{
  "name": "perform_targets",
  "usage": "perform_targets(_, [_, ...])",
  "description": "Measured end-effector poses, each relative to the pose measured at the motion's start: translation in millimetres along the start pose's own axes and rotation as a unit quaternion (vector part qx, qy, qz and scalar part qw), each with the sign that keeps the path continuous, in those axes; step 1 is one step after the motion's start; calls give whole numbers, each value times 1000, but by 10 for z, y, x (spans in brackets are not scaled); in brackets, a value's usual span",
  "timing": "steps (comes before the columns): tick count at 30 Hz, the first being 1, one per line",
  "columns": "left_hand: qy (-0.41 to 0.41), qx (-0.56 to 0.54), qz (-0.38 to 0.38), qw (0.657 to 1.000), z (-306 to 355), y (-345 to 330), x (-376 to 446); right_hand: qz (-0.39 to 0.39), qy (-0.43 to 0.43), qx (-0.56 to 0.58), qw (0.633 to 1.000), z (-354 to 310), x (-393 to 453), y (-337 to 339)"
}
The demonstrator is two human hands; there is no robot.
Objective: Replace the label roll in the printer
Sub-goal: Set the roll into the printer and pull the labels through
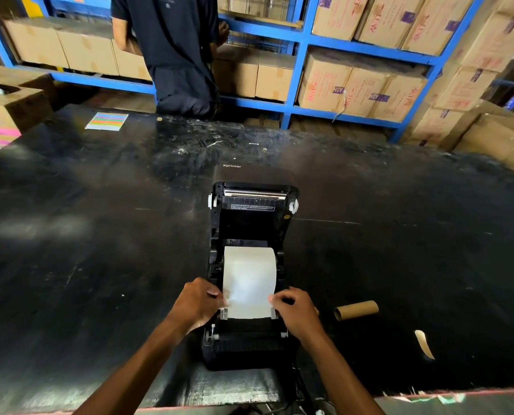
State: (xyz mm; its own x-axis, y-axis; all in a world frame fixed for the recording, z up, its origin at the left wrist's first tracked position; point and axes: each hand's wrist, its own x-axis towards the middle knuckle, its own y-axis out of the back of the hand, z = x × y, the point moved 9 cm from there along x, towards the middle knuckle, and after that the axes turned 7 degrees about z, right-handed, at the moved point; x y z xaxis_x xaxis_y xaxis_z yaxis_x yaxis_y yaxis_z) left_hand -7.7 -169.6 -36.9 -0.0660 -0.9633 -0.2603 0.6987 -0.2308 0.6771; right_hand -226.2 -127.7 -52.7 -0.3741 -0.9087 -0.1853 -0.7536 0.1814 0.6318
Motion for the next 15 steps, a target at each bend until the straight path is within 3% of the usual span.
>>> perform_targets(4, [8, -25, 25, 999, -37, 26, 30, 5, -19, 36, 999, 72, 3, -73])
perform_targets(10, [11, -28, 20, 999, -37, 0, 20, -4, -13, -45, 999, -31, 16, 17])
perform_targets(15, [2, -4, 6, 1000, -21, -19, 11, -21, -10, 8, 1000, -46, -14, 11])
